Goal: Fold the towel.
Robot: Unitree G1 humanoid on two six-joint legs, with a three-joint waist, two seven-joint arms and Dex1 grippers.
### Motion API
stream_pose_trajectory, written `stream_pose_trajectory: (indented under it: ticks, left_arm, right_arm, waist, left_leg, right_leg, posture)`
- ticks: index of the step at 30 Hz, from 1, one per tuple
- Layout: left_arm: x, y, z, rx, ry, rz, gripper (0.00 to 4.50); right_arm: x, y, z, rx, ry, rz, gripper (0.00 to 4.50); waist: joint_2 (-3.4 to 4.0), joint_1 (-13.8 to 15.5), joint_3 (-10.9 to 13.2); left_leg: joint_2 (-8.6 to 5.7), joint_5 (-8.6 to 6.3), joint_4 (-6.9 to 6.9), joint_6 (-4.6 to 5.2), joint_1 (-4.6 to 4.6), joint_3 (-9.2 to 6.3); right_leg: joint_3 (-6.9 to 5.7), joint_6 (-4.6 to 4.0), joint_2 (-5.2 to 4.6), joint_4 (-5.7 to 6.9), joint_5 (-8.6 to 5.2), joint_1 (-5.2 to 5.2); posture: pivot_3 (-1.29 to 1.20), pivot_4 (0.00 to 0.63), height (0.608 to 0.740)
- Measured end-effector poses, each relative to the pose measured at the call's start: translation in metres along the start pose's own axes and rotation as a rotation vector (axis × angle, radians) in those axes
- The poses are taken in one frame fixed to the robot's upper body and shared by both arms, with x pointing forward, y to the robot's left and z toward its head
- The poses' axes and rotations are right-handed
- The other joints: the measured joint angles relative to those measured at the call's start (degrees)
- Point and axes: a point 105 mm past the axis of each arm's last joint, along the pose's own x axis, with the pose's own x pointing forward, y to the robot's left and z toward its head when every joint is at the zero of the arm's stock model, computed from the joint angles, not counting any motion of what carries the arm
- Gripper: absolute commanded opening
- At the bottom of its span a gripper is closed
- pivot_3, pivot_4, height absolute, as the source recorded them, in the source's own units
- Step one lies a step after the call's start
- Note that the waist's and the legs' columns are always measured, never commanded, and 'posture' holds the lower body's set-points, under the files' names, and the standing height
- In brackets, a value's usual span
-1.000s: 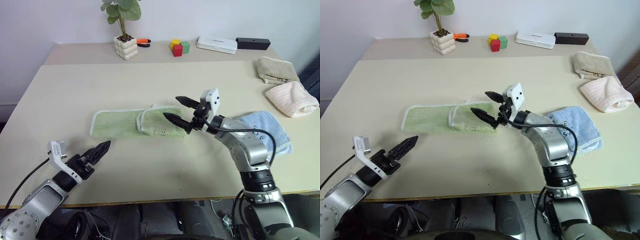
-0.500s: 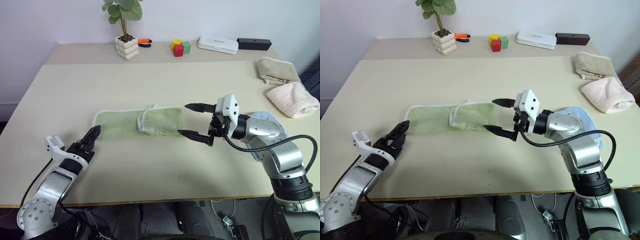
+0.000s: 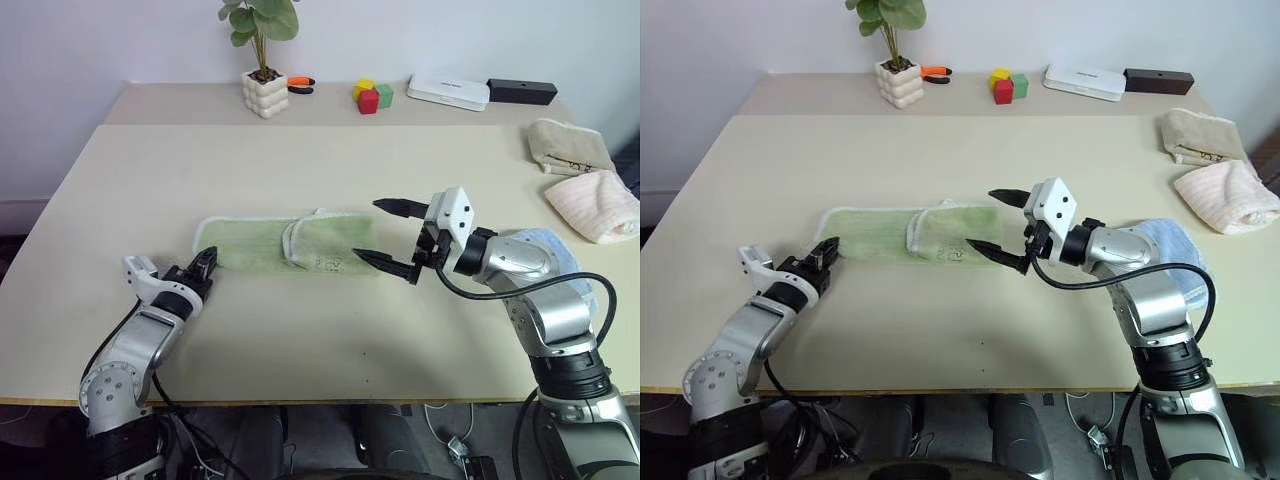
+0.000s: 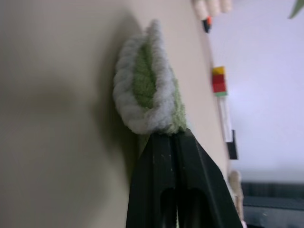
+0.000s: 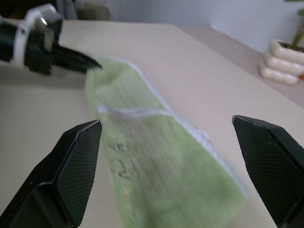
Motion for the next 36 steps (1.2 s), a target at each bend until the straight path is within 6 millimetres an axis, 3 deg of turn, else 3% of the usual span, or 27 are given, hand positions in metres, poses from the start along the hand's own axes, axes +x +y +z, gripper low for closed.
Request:
stream_pose_trajectory:
  ticks: [3,5,7,9,13,16,19,22,26,29,36]
  left_arm:
    - [0.002,-0.014,-0.003,0.036,0.032,-0.048,0.07]
    - [0.003,-0.029,-0.005,0.136,0.061,-0.097,0.07]
    - [0.006,-0.047,-0.013,0.224,0.1,-0.164,0.07]
    - [0.013,-0.075,-0.033,0.341,0.168,-0.28,0.07]
    - [0.022,-0.102,-0.065,0.502,0.282,-0.428,0.07]
    - [0.027,-0.109,-0.105,0.652,0.455,-0.545,0.07]
    - [0.03,-0.104,-0.15,0.765,0.662,-0.625,0.07]
    - [0.047,-0.097,-0.17,0.765,0.706,-0.609,0.07]
    - [0.063,-0.091,-0.182,0.812,0.708,-0.578,0.07]
    - [0.066,-0.084,-0.188,0.816,0.724,-0.572,0.93]
    - [0.05,-0.083,-0.2,0.848,0.786,-0.667,4.31]
  right_arm:
    - [-0.033,-0.006,-0.024,0.008,0.124,0.014,4.5]
    - [-0.056,-0.016,-0.027,0.012,0.161,-0.006,4.5]
    - [-0.067,-0.023,-0.021,-0.004,0.154,-0.017,4.5]
    - [-0.075,-0.028,-0.013,-0.003,0.136,-0.027,4.5]
    - [-0.079,-0.031,-0.012,0.033,0.129,-0.048,4.5]
    - [-0.078,-0.034,-0.013,0.045,0.13,-0.075,4.5]
    - [-0.077,-0.038,-0.009,0.033,0.124,-0.093,4.5]
    - [-0.078,-0.039,-0.009,0.028,0.128,-0.102,4.5]
    - [-0.08,-0.039,-0.007,0.024,0.131,-0.122,4.5]
    - [-0.08,-0.04,-0.002,0.008,0.125,-0.139,4.5]
    - [-0.079,-0.041,0.0,0.006,0.128,-0.156,4.5]
  waist:
    - [-0.04,0.56,0.03]
    - [-0.04,0.23,0.04]
    - [-0.03,0.02,0.04]
    - [-0.03,-0.1,0.03]
    - [-0.01,-0.31,0.04]
    - [-0.01,-0.08,0.04]
    - [0.0,-0.02,0.04]
    - [0.0,-0.02,0.04]
    - [0.0,-0.27,0.05]
    - [0.01,-0.18,0.05]
    - [0.01,-0.08,0.05]
  left_leg:
    - [-0.03,0.0,0.03,0.0,-0.06,0.0]
    - [-0.03,0.0,0.02,0.0,-0.05,0.02]
    - [-0.03,0.0,0.0,0.0,-0.01,0.01]
    - [-0.02,0.0,0.0,0.0,0.01,0.01]
    - [-0.02,0.01,-0.01,0.0,0.04,0.01]
    - [-0.05,0.01,0.01,-0.01,-0.01,0.01]
    - [-0.05,0.01,-0.01,-0.01,-0.05,0.01]
    - [-0.04,0.01,-0.03,0.0,-0.06,0.0]
    - [-0.03,0.01,-0.06,0.0,-0.05,0.0]
    - [-0.03,0.01,-0.05,0.0,-0.06,-0.01]
    - [-0.03,0.01,-0.04,0.0,-0.06,0.0]
  right_leg:
    - [-0.01,-0.01,-0.04,-0.08,-0.01,0.03]
    - [0.01,-0.05,-0.03,-0.1,-0.03,0.04]
    - [0.02,-0.05,0.0,-0.08,-0.03,0.04]
    - [0.02,-0.04,0.03,-0.05,-0.02,0.05]
    - [0.04,0.08,0.05,-0.04,0.04,0.06]
    - [0.04,0.04,0.04,-0.09,0.02,0.06]
    - [0.04,0.05,0.04,-0.22,0.02,0.07]
    - [0.03,0.13,0.04,-0.26,0.06,0.07]
    - [0.04,0.17,0.05,-0.27,0.08,0.06]
    - [0.03,0.19,0.05,-0.27,0.09,0.06]
    - [0.04,0.2,0.04,-0.27,0.09,0.07]
  posture:
    - [0.0,0.15,0.74]
    - [0.0,0.15,0.74]
    - [0.0,0.15,0.74]
    - [0.0,0.15,0.74]
    - [0.0,0.15,0.74]
    - [0.0,0.15,0.74]
    - [0.0,0.15,0.74]
    - [0.0,0.15,0.74]
    - [0.0,0.15,0.74]
    - [0.0,0.15,0.74]
    - [0.0,0.15,0.74]
